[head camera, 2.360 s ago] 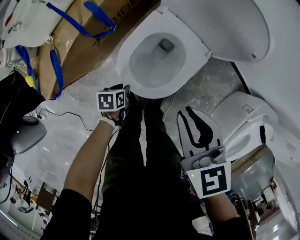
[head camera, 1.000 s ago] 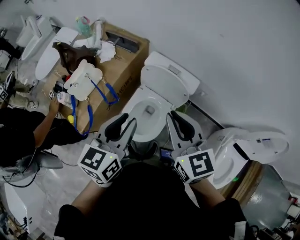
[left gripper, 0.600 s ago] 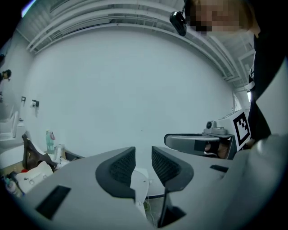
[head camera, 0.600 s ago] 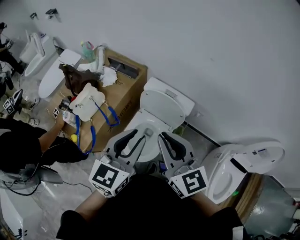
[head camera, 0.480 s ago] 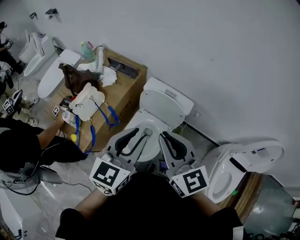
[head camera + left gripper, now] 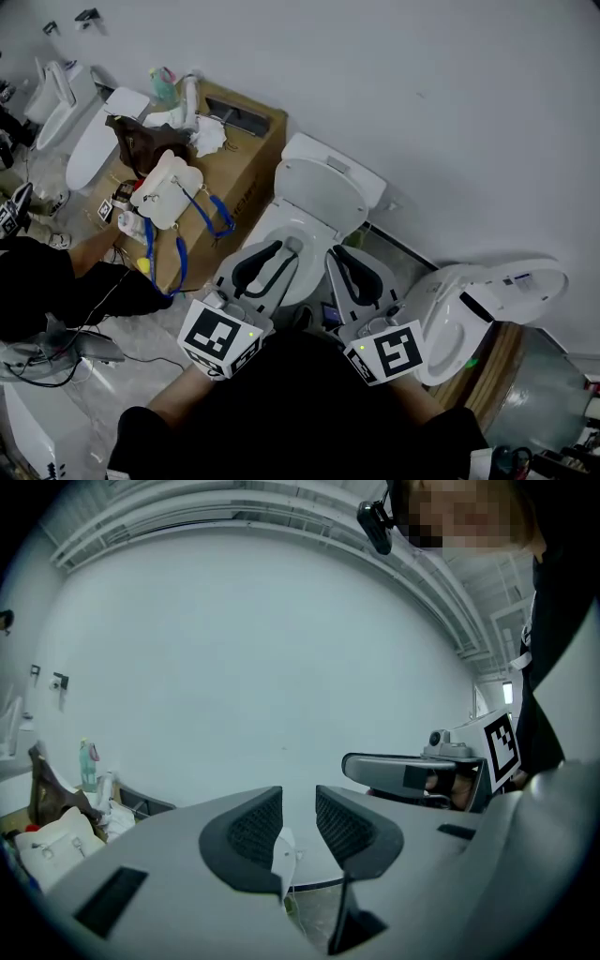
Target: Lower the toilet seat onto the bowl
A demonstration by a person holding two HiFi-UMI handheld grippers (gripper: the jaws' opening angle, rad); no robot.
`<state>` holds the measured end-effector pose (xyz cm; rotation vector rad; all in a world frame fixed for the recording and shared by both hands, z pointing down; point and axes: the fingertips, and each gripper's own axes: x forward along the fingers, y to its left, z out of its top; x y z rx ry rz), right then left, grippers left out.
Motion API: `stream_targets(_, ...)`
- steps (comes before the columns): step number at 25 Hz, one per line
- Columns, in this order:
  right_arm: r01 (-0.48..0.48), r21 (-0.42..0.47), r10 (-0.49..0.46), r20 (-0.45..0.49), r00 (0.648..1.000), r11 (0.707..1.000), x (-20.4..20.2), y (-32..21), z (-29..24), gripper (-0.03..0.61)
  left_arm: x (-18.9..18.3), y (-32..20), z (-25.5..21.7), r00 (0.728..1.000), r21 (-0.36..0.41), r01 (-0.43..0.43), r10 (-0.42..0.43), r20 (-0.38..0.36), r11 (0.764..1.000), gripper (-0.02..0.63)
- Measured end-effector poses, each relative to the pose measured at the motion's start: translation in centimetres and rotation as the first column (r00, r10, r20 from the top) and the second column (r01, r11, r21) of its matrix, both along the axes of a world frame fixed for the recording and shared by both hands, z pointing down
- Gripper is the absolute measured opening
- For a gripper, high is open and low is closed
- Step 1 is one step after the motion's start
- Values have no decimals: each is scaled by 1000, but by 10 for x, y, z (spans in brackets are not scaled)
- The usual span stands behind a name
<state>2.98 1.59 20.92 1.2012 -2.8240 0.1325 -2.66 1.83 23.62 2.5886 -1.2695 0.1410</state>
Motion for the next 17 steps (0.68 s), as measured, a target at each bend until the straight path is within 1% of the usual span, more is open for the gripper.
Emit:
stream_targets(7, 11, -7, -11, 30, 1000, 1000, -5, 4, -1, 52, -3, 3, 0, 1000, -11, -1, 1, -2, 1000, 120)
stream_targets(17, 35, -8, -35, 25, 999, 999, -12, 7, 0, 52, -9, 8, 3, 1000, -18, 17, -17, 9, 1000, 120)
